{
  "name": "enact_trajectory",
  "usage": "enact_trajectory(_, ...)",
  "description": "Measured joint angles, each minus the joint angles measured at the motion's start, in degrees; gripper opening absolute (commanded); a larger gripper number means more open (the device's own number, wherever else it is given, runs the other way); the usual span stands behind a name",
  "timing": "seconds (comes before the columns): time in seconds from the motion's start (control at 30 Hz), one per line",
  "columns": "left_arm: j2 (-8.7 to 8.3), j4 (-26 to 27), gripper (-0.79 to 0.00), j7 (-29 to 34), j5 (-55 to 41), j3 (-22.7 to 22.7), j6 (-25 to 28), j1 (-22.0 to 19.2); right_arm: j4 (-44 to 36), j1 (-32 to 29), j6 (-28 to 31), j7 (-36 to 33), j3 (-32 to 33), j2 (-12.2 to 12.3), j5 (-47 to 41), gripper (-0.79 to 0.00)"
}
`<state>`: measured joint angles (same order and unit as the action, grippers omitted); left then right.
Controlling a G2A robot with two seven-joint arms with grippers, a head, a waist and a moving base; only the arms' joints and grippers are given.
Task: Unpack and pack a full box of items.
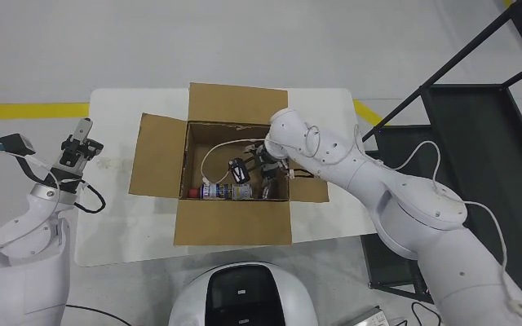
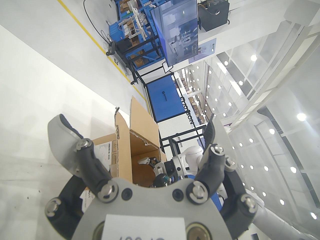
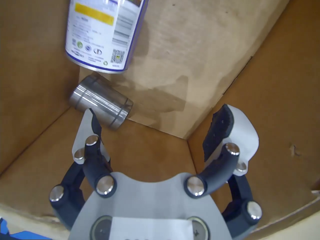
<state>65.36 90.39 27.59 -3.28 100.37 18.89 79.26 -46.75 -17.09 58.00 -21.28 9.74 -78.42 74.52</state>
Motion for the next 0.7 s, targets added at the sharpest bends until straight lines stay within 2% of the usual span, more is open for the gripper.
enact_trajectory(0.33, 0.0, 0.0, 0.0, 0.0, 0.0, 0.0, 0.0, 0.0, -6.5, 2.9, 0.0, -14.5, 0.1, 3.6, -17.4, 0.0)
enact_trajectory(0.53, 0.0, 0.0, 0.0, 0.0, 0.0, 0.0, 0.0, 0.0, -8.4, 3.2, -0.2, -17.9, 1.5, 5.4, -26.6, 0.0)
enact_trajectory(0.7, 0.0, 0.0, 0.0, 0.0, 0.0, 0.0, 0.0, 0.0, -8.5, 1.7, -3.3, -18.9, 2.9, 5.6, -31.6, 0.0)
